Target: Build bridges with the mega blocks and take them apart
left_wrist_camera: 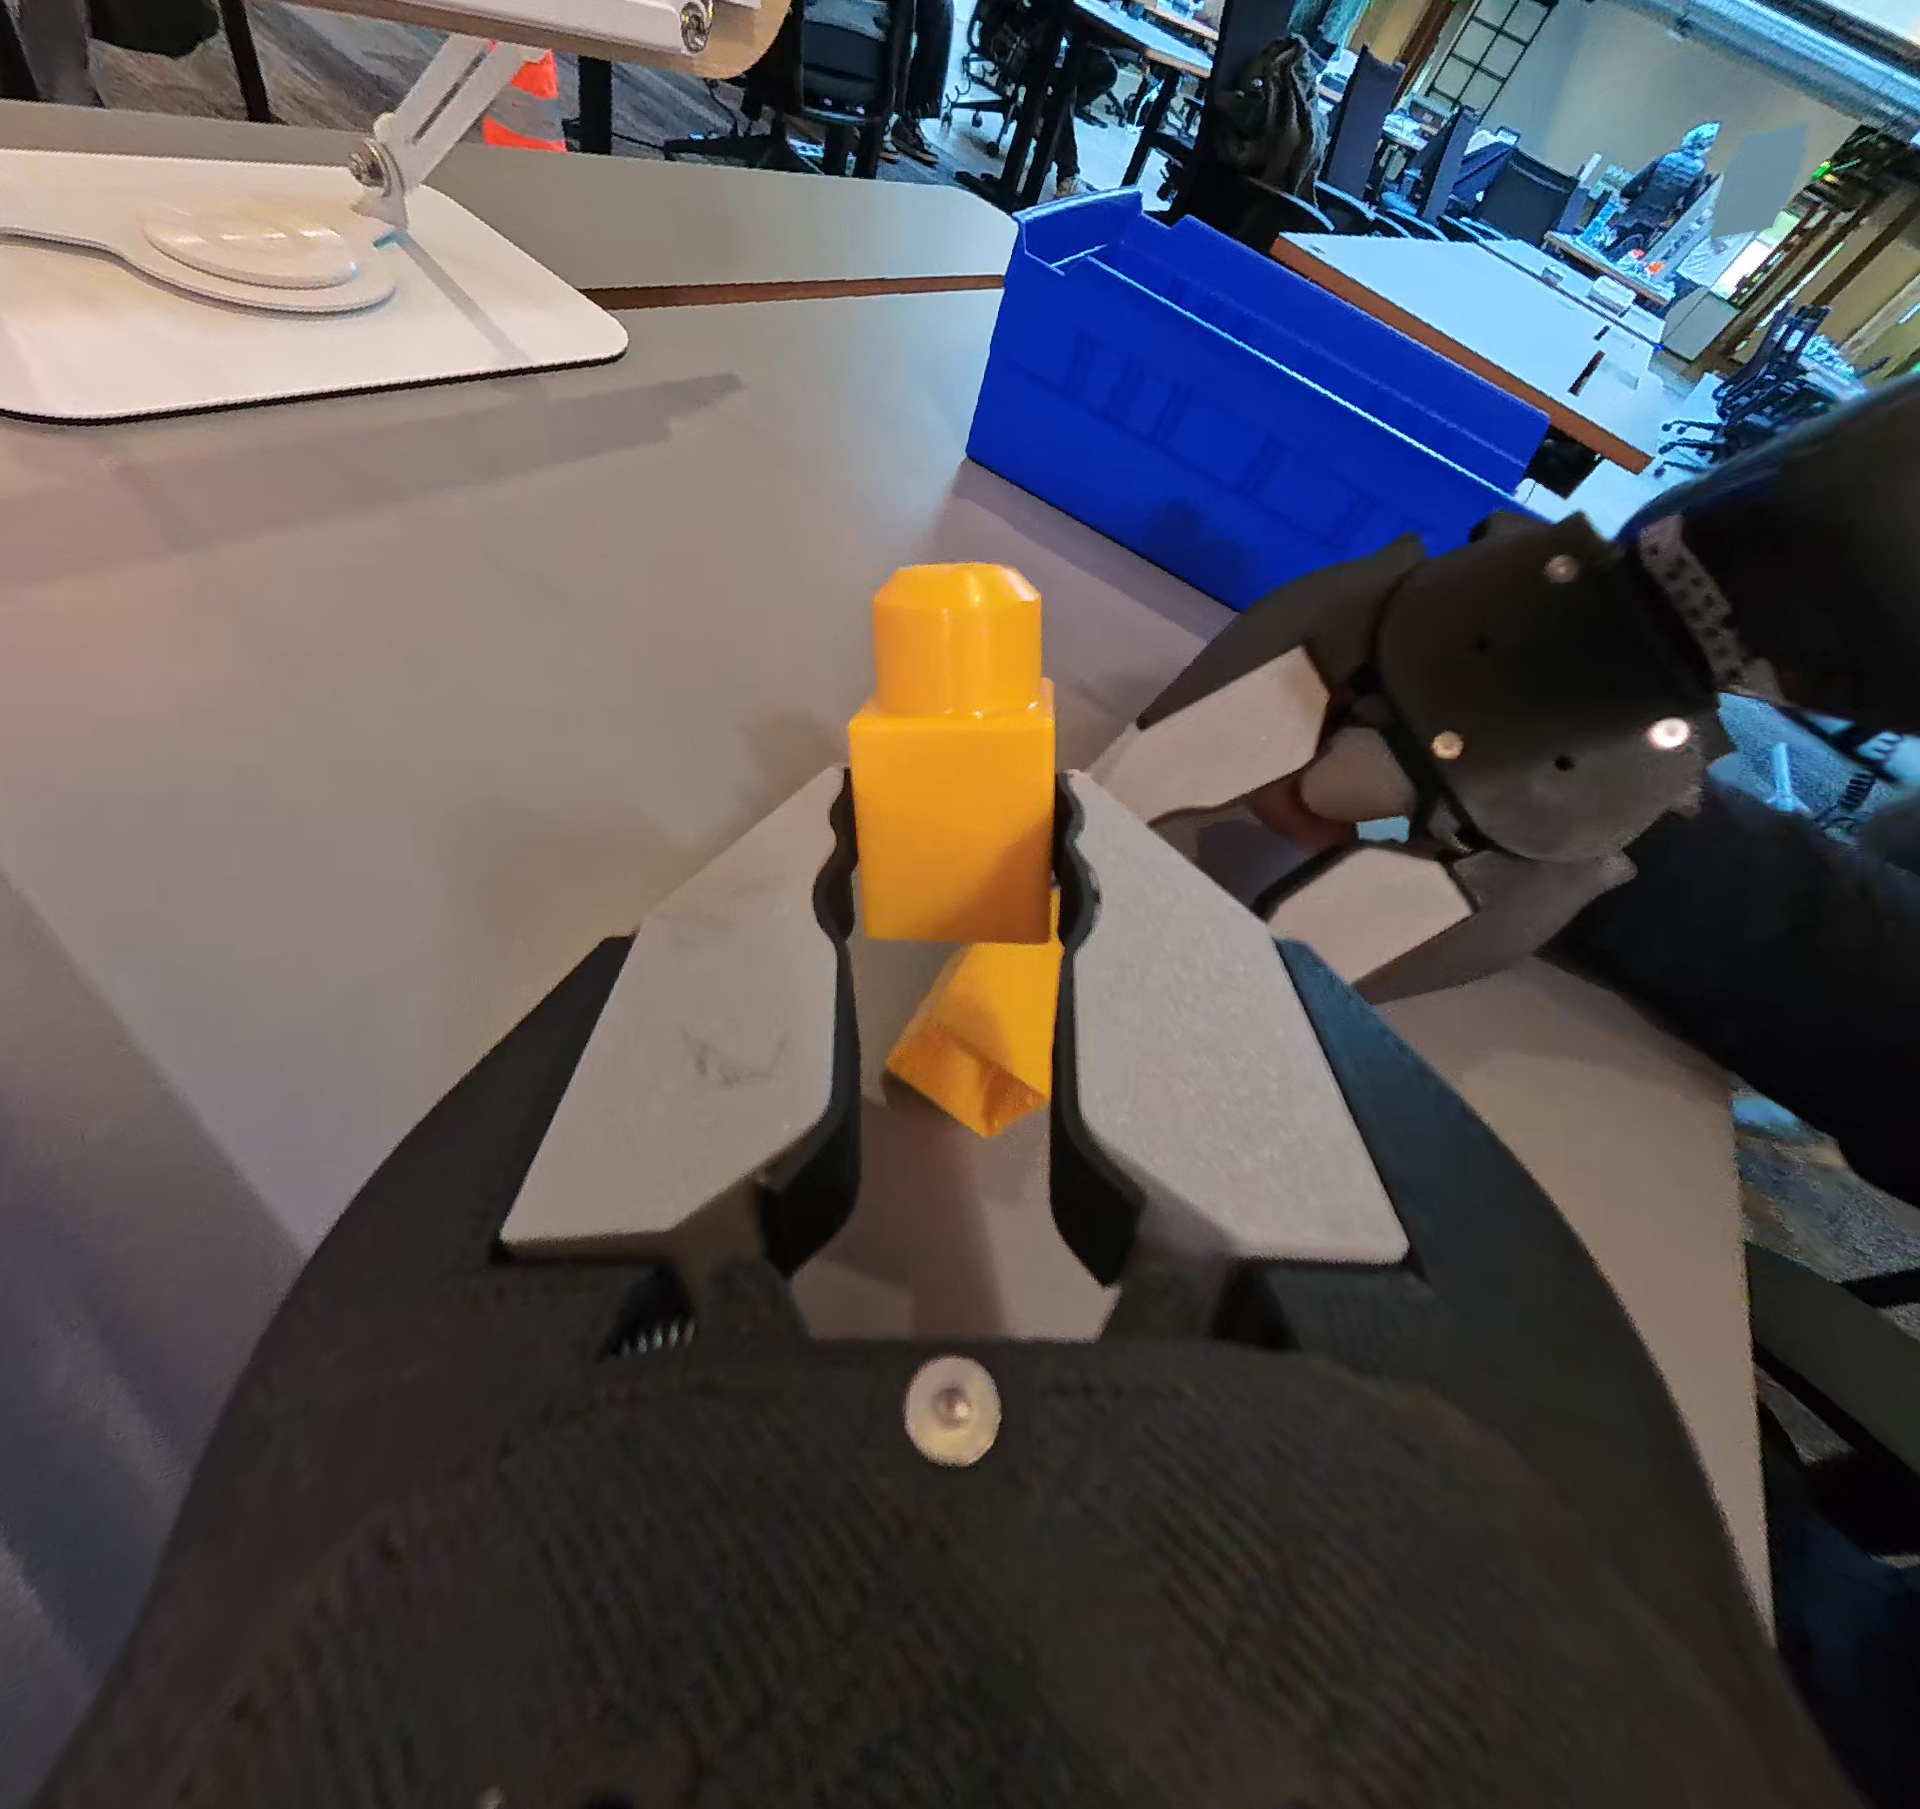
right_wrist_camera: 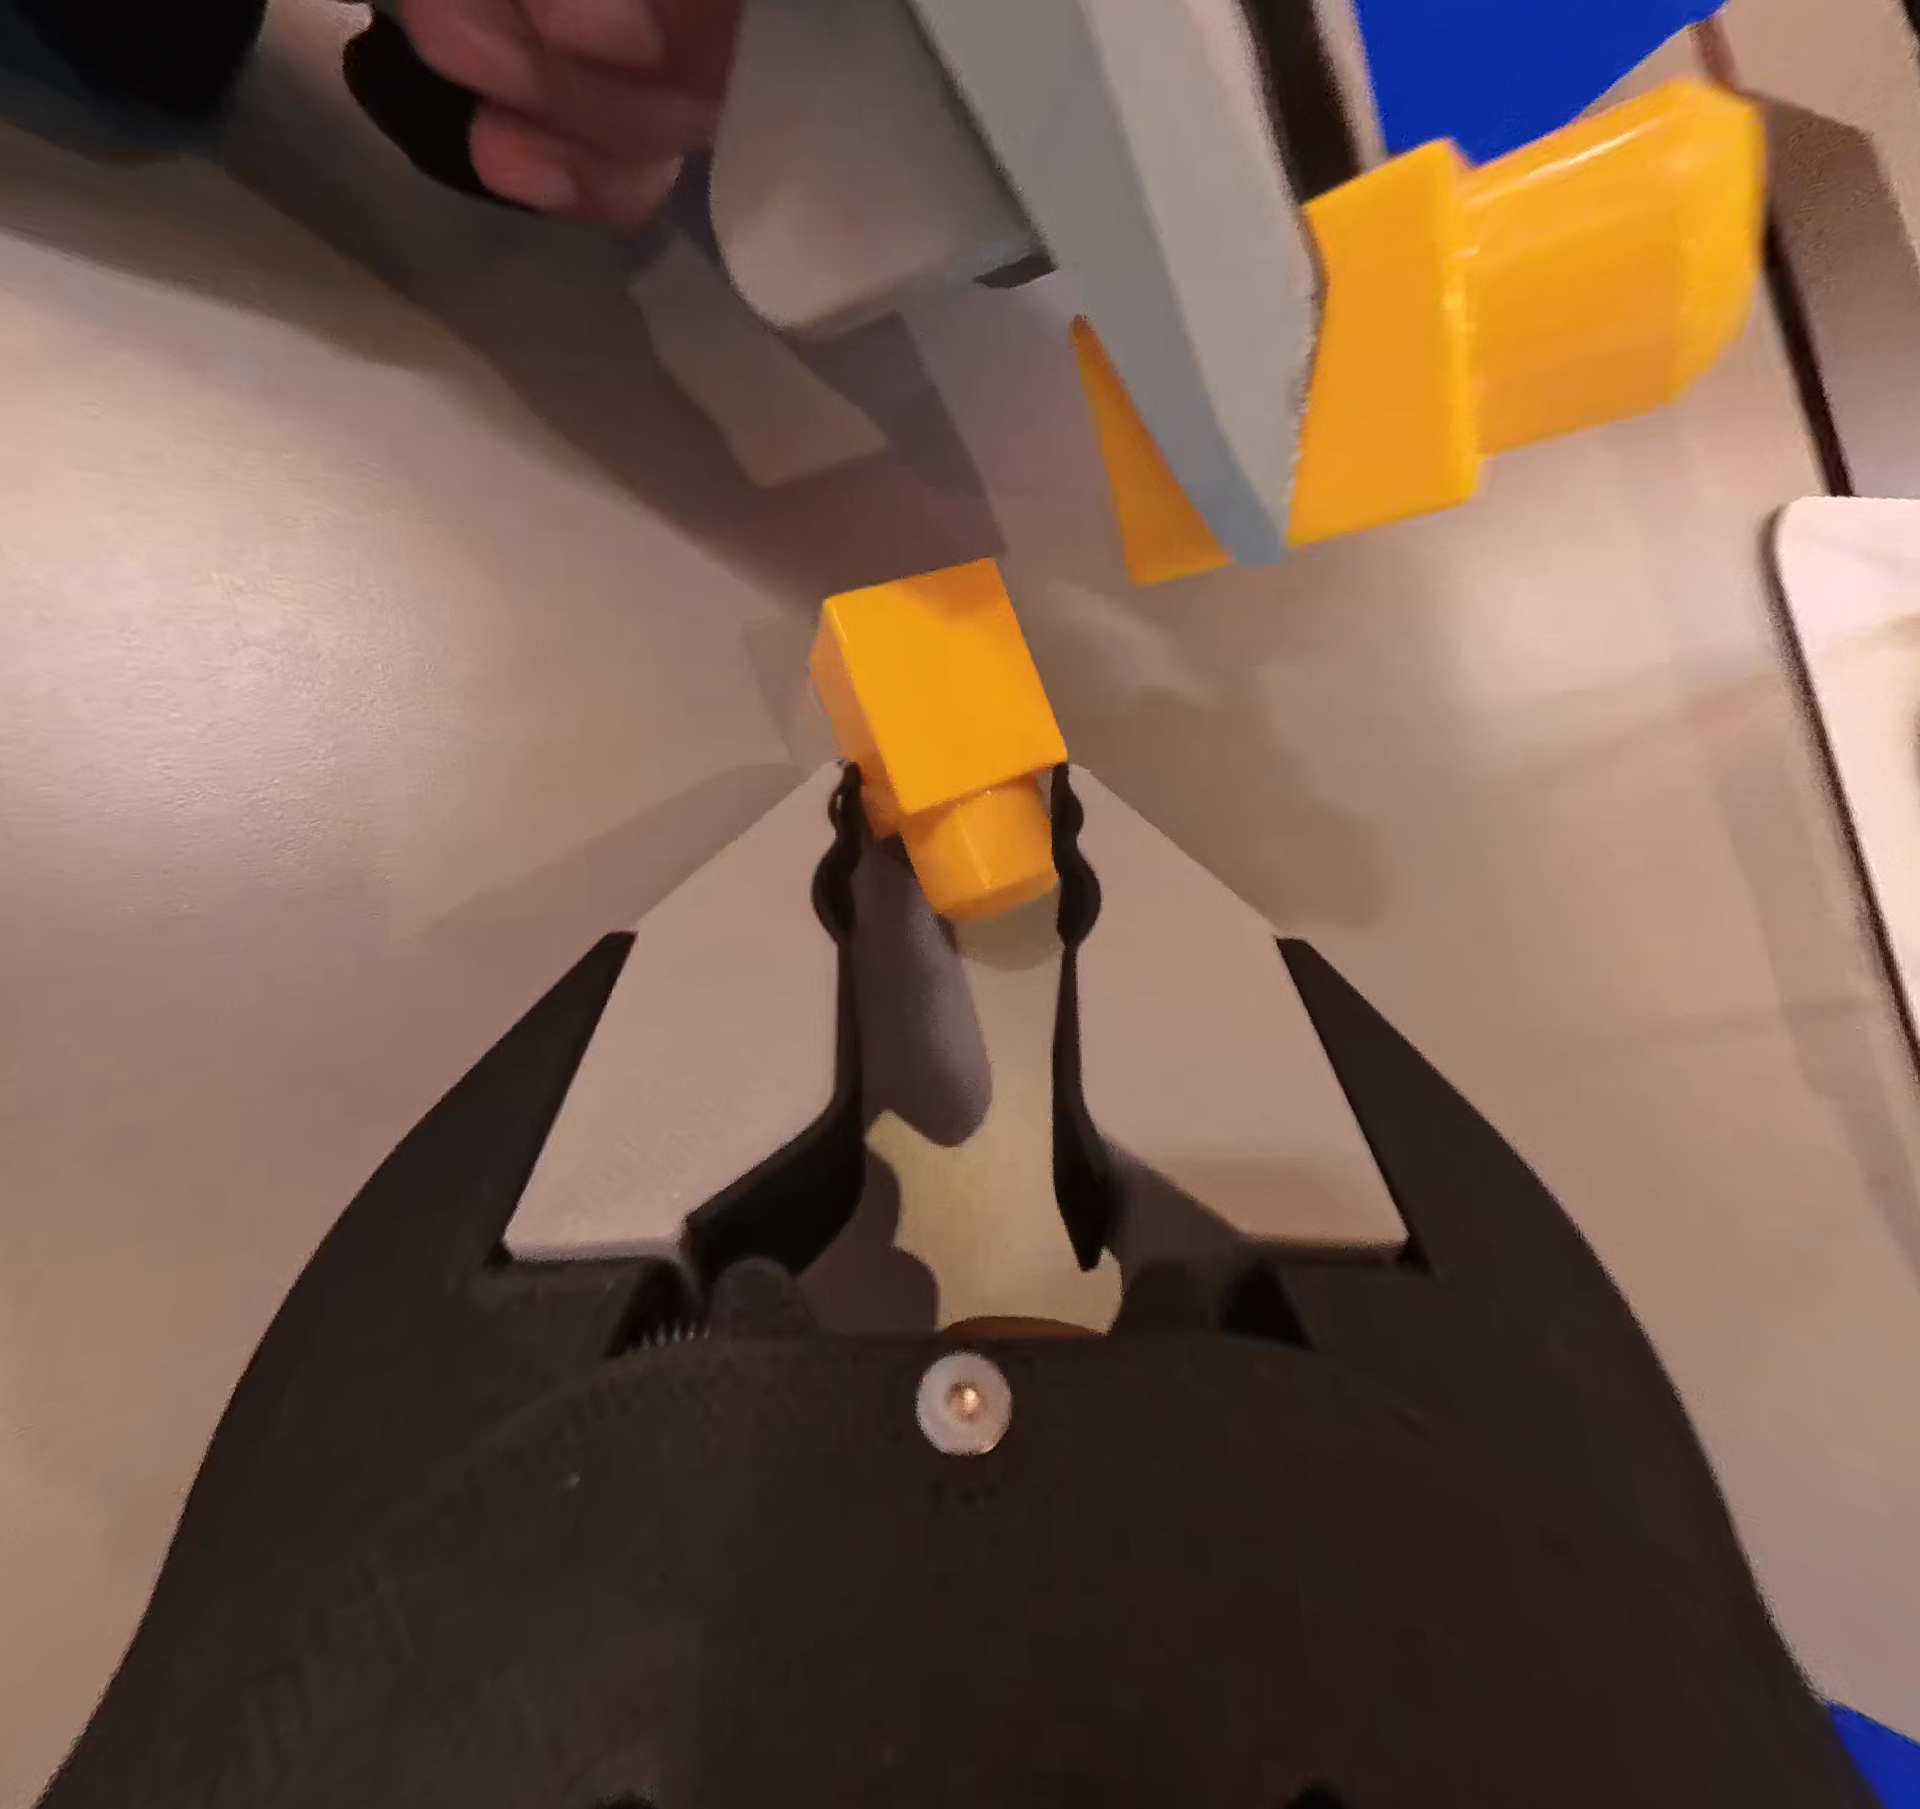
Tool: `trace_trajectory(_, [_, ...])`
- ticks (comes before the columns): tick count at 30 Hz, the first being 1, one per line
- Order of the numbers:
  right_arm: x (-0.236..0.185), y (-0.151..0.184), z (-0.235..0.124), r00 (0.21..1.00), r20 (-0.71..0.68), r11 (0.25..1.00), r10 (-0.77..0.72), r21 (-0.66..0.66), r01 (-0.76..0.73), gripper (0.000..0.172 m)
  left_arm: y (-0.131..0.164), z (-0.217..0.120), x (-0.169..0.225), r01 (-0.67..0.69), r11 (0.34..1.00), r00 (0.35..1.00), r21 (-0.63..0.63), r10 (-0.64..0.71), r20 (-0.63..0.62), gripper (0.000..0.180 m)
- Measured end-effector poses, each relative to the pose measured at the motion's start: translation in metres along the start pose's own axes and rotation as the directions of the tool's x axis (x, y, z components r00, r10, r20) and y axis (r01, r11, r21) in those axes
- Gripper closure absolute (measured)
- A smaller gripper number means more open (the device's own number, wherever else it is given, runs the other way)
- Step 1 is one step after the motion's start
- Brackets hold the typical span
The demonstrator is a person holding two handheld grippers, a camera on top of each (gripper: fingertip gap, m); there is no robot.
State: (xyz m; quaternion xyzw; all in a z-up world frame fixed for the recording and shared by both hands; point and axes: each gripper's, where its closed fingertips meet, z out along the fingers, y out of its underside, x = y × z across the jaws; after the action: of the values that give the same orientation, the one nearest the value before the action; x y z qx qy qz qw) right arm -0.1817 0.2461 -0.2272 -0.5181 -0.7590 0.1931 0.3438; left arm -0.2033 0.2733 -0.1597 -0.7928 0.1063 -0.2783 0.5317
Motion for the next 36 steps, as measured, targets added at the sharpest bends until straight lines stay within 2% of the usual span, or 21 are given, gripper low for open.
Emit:
trace_trajectory(4, [0.018,-0.01,-0.02,0.995,-0.098,0.998,0.025,0.066,-0.019,0.14,-0.003,-0.002,-0.003,0.001,1.0,1.0,0.014,-0.001,0.019,0.146])
trace_trajectory(6, [0.037,-0.012,-0.042,0.979,-0.202,0.996,0.037,0.088,-0.02,0.14,-0.009,-0.007,-0.006,0.008,0.999,1.0,0.052,-0.009,0.027,0.146])
trace_trajectory(9, [0.073,-0.013,-0.093,0.904,-0.423,0.991,0.066,0.137,-0.009,0.14,-0.014,-0.011,-0.006,0.034,0.996,0.999,0.078,-0.035,0.007,0.146])
trace_trajectory(12, [0.111,0.0,-0.153,0.768,-0.617,0.978,0.17,0.202,-0.053,0.14,-0.013,-0.009,-0.002,0.051,0.996,0.999,0.076,-0.049,-0.024,0.146])
trace_trajectory(18, [0.161,0.076,-0.245,0.506,-0.806,0.947,0.307,0.208,-0.245,0.141,0.013,0.01,0.007,-0.014,0.998,0.999,-0.063,0.012,-0.038,0.147])
trace_trajectory(20, [0.166,0.114,-0.254,0.474,-0.791,0.897,0.387,0.203,-0.393,0.14,0.018,0.014,0.014,-0.039,0.996,0.998,-0.082,0.034,-0.058,0.147])
trace_trajectory(22, [0.167,0.153,-0.249,0.448,-0.775,0.829,0.447,0.17,-0.533,0.14,0.02,0.016,0.021,-0.061,0.994,0.995,-0.091,0.053,-0.087,0.147])
trace_trajectory(24, [0.163,0.172,-0.235,0.458,-0.741,0.774,0.491,0.13,-0.62,0.139,0.021,0.017,0.03,-0.084,0.992,0.988,-0.095,0.071,-0.135,0.147])
trace_trajectory(26, [0.166,0.164,-0.234,0.468,-0.747,0.797,0.472,0.136,-0.588,0.134,0.019,0.017,0.039,-0.115,0.991,0.981,-0.075,0.101,-0.167,0.147])
trace_trajectory(29, [0.163,0.113,-0.237,0.518,-0.735,0.878,0.438,0.224,-0.423,0.135,0.016,0.016,0.047,-0.184,0.982,0.969,-0.05,0.173,-0.176,0.147])
trace_trajectory(32, [0.135,0.044,-0.213,0.682,-0.611,0.914,0.401,0.32,-0.25,0.155,0.011,0.014,0.055,-0.236,0.972,0.955,-0.01,0.23,-0.188,0.147])
trace_trajectory(34, [0.11,0.009,-0.187,0.792,-0.481,0.908,0.375,0.363,-0.21,0.155,0.01,0.013,0.058,-0.259,0.966,0.948,0.003,0.255,-0.191,0.147])
trace_trajectory(36, [0.093,-0.008,-0.164,0.845,-0.426,0.927,0.324,0.321,-0.193,0.138,0.004,0.011,0.063,-0.276,0.96,0.94,0.04,0.278,-0.198,0.147])
